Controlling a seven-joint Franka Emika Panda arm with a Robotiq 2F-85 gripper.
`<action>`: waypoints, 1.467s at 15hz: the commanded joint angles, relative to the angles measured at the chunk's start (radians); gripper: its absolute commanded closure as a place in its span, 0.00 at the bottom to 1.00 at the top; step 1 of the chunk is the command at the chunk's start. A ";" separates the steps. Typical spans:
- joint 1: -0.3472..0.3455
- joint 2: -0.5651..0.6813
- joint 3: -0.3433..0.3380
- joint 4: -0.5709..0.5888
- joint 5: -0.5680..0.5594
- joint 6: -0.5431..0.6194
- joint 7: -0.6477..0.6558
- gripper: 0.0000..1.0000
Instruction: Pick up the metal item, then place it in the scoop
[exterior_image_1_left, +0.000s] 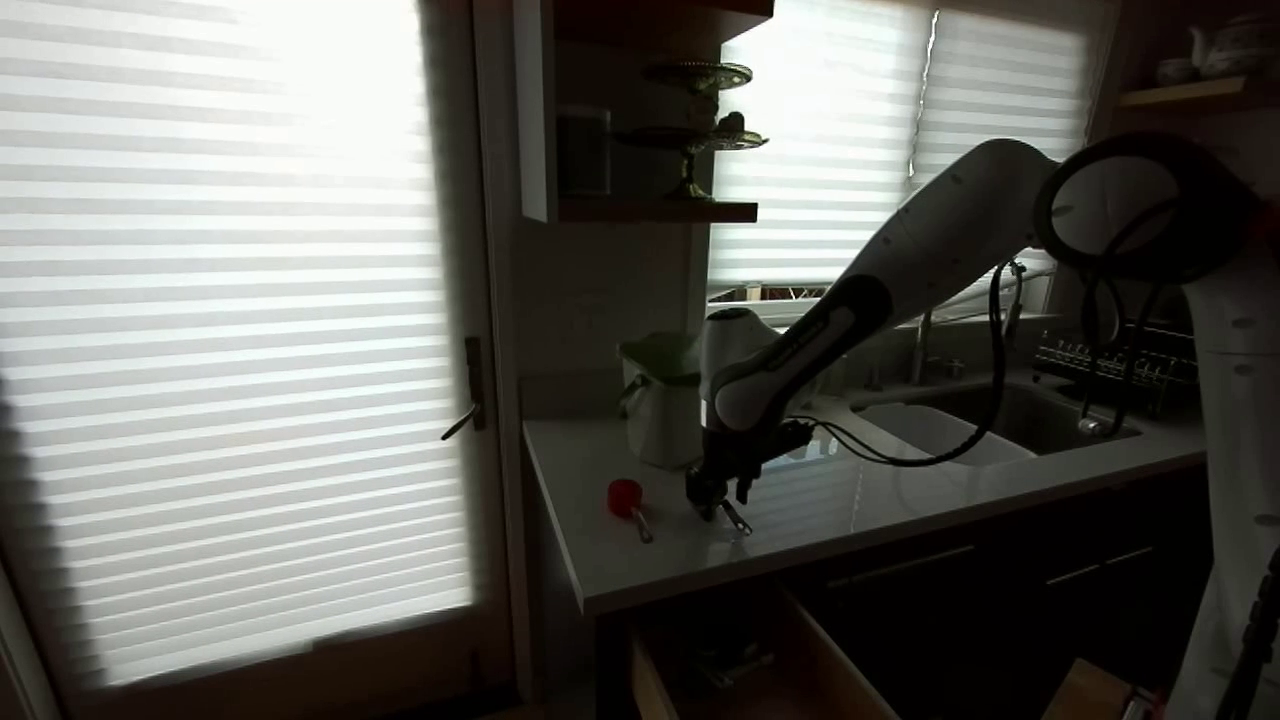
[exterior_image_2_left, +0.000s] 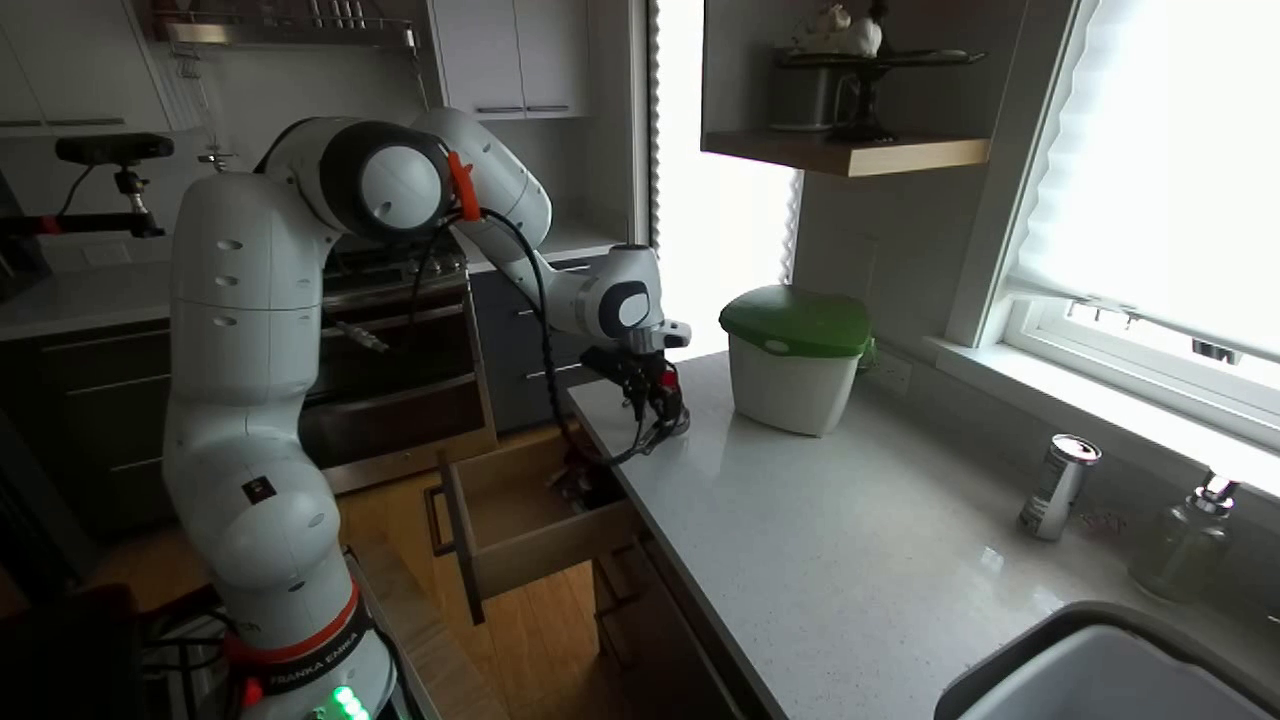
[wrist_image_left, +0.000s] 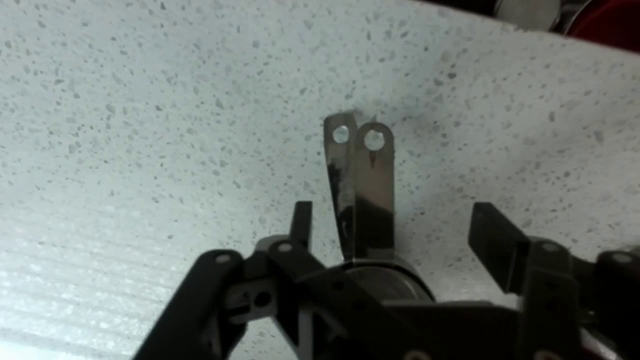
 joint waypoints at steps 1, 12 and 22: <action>0.014 -0.002 -0.013 -0.001 -0.026 -0.008 0.000 0.12; 0.021 -0.209 0.013 -0.074 0.072 -0.229 0.154 0.00; 0.002 -0.645 0.085 -0.360 0.329 -0.386 0.276 0.00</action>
